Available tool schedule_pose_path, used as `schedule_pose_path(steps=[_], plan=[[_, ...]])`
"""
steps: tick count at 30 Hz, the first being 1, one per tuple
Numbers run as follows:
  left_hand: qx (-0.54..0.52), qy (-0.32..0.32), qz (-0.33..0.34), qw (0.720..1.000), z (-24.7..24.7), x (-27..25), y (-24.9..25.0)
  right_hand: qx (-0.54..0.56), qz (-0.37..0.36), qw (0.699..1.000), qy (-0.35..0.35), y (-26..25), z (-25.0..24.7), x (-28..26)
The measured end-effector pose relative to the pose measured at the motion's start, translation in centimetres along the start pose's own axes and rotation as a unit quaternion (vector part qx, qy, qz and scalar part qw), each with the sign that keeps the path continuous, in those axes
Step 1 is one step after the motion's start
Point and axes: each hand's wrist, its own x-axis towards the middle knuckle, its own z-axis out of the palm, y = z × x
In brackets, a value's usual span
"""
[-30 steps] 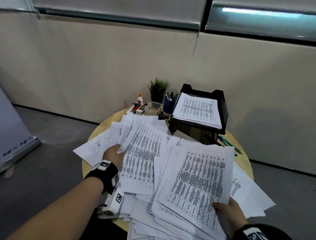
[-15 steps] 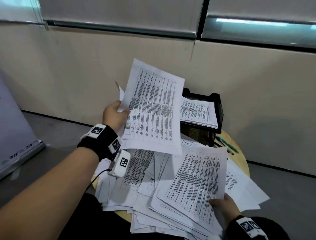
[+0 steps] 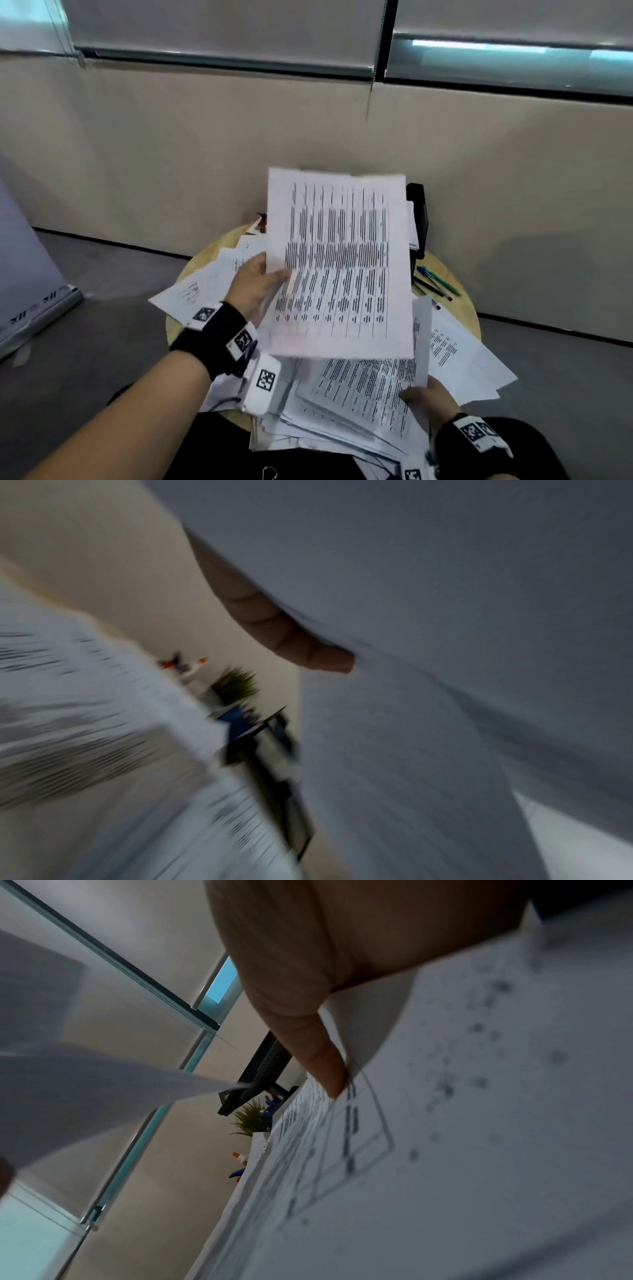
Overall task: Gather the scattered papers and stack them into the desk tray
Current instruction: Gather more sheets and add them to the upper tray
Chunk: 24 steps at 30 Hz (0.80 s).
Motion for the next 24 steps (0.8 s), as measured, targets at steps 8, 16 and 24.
schedule_pose_path(steps=[8, 16, 24], plan=[[0.363, -0.017, -0.134, 0.922, -3.0, -1.1, -10.6, -0.043, 0.021, 0.999, 0.007, 0.0, -0.5, 0.7], [0.524, -0.110, -0.144, 0.832, -1.6, -0.9, -13.6, -0.044, 0.008, 0.999, 0.014, 1.1, -0.8, 2.0], [0.628, -0.038, -0.142, 0.764, -3.6, 0.8, -13.1, -0.015, -0.009, 1.000, -0.012, 0.6, -0.8, 1.2]])
